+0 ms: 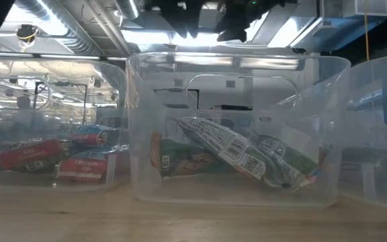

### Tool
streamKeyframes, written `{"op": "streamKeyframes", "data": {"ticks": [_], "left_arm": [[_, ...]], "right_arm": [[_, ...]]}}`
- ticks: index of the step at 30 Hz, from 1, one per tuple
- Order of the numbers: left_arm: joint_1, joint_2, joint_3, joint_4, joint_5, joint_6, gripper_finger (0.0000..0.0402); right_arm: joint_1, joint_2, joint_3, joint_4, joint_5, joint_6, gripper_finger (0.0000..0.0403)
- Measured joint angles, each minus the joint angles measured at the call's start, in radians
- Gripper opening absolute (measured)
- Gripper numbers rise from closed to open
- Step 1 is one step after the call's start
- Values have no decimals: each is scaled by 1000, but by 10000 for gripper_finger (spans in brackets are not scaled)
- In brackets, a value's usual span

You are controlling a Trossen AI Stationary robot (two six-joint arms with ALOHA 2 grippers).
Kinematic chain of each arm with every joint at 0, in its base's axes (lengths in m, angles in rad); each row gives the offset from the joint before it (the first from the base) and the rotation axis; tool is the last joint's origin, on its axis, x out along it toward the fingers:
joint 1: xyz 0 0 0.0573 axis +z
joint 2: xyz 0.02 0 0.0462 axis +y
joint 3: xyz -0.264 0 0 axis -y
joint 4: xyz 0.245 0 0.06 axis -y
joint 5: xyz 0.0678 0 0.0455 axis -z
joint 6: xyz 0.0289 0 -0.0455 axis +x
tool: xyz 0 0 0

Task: Pick and place Granola Bars by type
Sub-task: Return to Home Position

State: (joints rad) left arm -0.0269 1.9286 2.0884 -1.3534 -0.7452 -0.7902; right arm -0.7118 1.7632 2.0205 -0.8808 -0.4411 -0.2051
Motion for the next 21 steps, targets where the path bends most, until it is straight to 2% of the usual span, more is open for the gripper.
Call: {"op": "streamKeyframes", "data": {"ticks": [5,9,13,16,19,21], "left_arm": [[151,-9,-1,199,215,397,112],[250,-49,-1,283,398,612,114],[342,-108,-1,301,510,725,115],[407,-153,-1,311,646,806,113],[463,-224,-48,323,768,836,112],[493,-304,-141,374,790,827,112]], "right_arm": [[23,12,0,65,0,3,234],[12,12,0,58,0,26,234],[-8,10,0,17,3,52,234],[9,2,0,2,11,71,234],[62,-19,0,1,115,89,234],[106,-40,0,1,207,104,234]]}}
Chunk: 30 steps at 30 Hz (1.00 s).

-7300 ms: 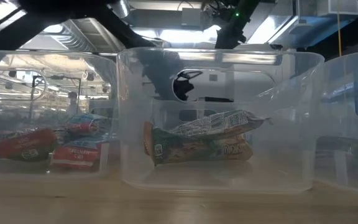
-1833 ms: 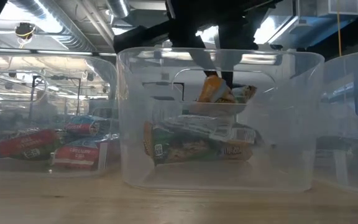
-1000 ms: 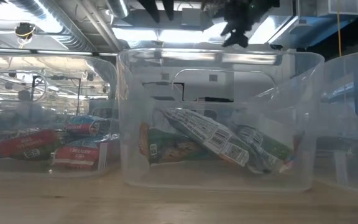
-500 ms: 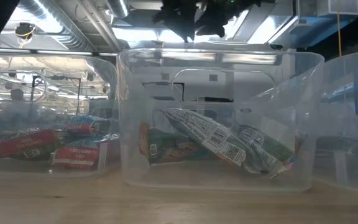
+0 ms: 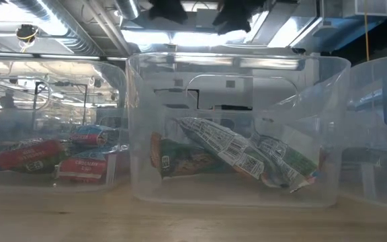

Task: Pick and place Granola Bars by type
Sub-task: Return to Home Position

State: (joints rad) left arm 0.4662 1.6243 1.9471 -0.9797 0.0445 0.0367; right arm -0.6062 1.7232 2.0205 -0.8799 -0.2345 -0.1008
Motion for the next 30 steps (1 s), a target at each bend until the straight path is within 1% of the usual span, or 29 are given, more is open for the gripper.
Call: {"op": "streamKeyframes", "data": {"ticks": [2,4,7,10,12,16,19,22,26,30], "left_arm": [[17,-100,-137,81,0,-15,114],[23,-219,-305,189,-1,-21,115],[19,-417,-544,332,3,-41,115],[7,-603,-760,449,3,-66,113],[-7,-716,-889,511,1,-77,112],[-31,-924,-1120,623,4,-125,114],[-51,-1054,-1264,672,1,-177,115],[-67,-1166,-1374,691,2,-221,114],[-89,-1283,-1479,693,3,-265,112],[-108,-1361,-1545,693,-3,-285,113]], "right_arm": [[49,-30,-22,18,42,15,234],[93,-81,-104,72,43,18,234],[144,-189,-299,200,49,28,234],[193,-330,-506,353,110,59,234],[228,-429,-636,440,130,71,234],[291,-616,-892,620,135,84,234],[326,-751,-1074,758,141,123,234],[344,-870,-1236,850,138,181,234],[361,-1016,-1407,946,140,225,234],[363,-1146,-1521,946,139,197,234]]}}
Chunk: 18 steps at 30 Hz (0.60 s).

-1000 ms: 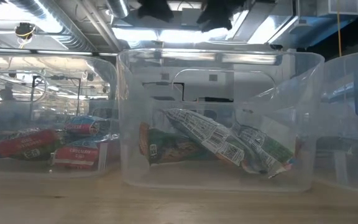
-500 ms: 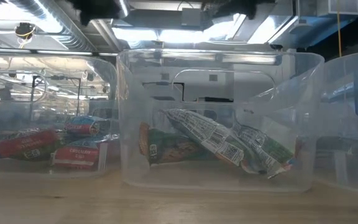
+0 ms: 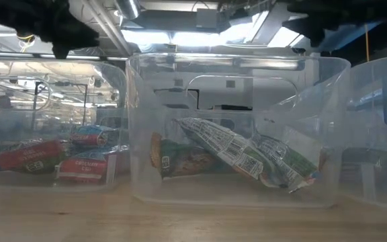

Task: Pick and place Granola Bars by type
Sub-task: Return to Home Position

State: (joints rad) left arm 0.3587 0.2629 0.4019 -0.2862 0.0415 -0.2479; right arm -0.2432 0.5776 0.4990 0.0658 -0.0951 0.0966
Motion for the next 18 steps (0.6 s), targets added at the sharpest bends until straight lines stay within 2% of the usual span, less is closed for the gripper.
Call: {"op": "streamKeyframes", "data": {"ticks": [3,7,16,18], "left_arm": [[0,-27,-28,-14,-35,18,115],[0,-44,-40,-52,-18,-11,114],[0,-120,-40,16,-17,11,115],[0,-131,-70,79,-20,17,115]], "right_arm": [[0,-75,-65,-8,0,30,234],[0,-186,-151,-4,0,48,234],[-1,-414,-271,45,0,59,234],[-1,-445,-288,44,0,58,234]]}}
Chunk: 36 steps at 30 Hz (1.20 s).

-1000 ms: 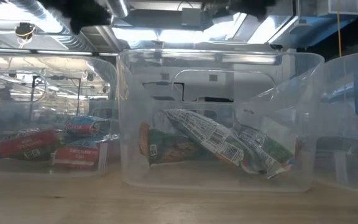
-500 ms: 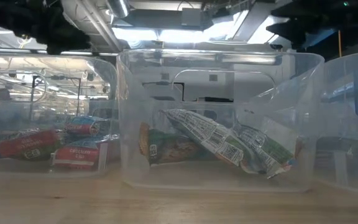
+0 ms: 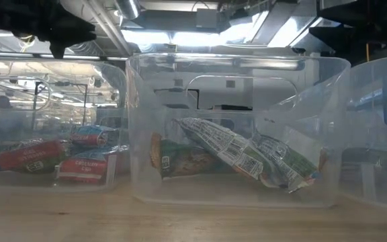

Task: Pick and place Granola Bars by type
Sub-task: Return to Home Position

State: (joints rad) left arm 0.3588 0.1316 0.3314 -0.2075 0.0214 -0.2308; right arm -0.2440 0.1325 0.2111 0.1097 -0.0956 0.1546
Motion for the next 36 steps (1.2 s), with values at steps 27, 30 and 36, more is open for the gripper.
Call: {"op": "streamKeyframes", "data": {"ticks": [27,30,36], "left_arm": [[11,-130,-207,132,-6,-63,114],[11,-130,-245,163,-8,-77,113],[11,-130,-309,267,-7,-96,115]], "right_arm": [[0,-130,-57,-91,76,1,234],[0,-130,-102,-39,76,-2,234],[0,-130,-205,114,77,-1,234]]}}
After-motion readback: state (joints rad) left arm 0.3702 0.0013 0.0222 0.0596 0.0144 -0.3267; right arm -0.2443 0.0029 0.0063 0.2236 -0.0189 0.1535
